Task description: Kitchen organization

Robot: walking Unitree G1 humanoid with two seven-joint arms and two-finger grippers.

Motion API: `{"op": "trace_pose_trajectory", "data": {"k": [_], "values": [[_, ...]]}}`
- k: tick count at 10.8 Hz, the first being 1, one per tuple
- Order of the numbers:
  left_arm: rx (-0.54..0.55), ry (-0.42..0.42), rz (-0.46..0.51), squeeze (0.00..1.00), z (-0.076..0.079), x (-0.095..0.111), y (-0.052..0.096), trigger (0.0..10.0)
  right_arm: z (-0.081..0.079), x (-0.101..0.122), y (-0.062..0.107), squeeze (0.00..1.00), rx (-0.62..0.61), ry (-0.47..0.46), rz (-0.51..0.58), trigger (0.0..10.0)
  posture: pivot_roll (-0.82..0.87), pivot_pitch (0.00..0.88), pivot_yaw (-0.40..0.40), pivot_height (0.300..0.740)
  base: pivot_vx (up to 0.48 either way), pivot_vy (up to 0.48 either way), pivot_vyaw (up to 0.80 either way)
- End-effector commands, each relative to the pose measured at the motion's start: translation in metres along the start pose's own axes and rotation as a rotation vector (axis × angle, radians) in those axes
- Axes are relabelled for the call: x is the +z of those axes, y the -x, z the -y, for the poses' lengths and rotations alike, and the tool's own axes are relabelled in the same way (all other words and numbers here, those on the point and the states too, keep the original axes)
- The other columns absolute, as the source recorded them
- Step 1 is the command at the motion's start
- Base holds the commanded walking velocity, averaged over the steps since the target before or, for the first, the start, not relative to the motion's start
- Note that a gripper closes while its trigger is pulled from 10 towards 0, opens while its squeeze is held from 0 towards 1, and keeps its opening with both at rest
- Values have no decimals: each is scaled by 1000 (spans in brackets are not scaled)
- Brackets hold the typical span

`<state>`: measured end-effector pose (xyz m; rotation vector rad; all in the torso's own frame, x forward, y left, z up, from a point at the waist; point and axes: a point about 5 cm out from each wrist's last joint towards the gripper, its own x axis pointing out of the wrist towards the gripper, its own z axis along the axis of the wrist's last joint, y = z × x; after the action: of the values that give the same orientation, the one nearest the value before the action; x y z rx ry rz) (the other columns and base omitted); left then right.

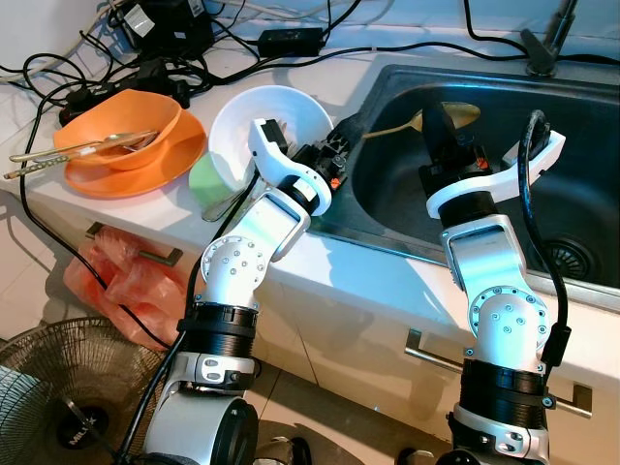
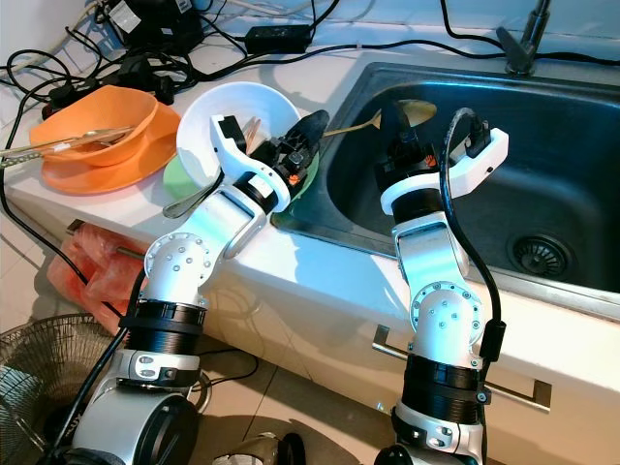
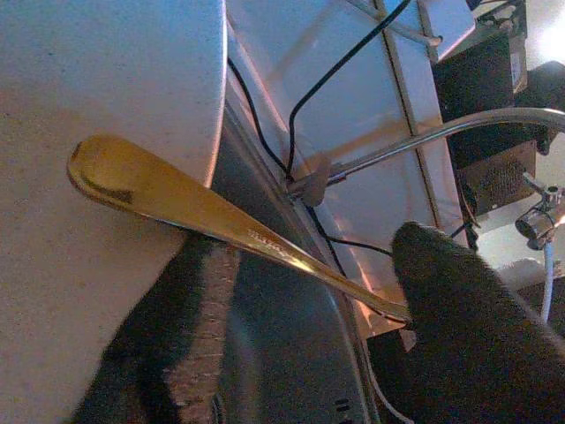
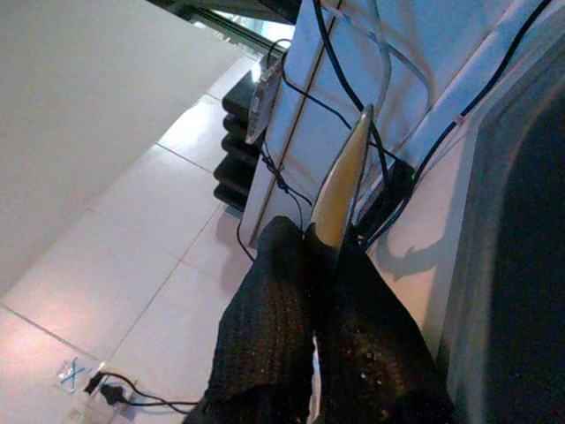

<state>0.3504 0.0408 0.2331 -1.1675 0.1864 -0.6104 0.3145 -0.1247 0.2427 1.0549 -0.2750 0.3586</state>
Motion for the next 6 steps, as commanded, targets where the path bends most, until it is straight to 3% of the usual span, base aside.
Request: {"op": "trace_pose_trajectory", "data": {"k": [1, 6], "values": [[-16, 89, -26, 1000, 2, -27, -1, 10000, -8, -4, -4, 0, 26, -23, -2, 0, 8, 126, 174, 740, 0, 0, 0], [-60, 10, 6, 1000, 12, -13, -1, 10000, -19, -8, -7, 0, 91, -45, -30, 0, 11, 128, 165, 740, 0, 0, 0]]}}
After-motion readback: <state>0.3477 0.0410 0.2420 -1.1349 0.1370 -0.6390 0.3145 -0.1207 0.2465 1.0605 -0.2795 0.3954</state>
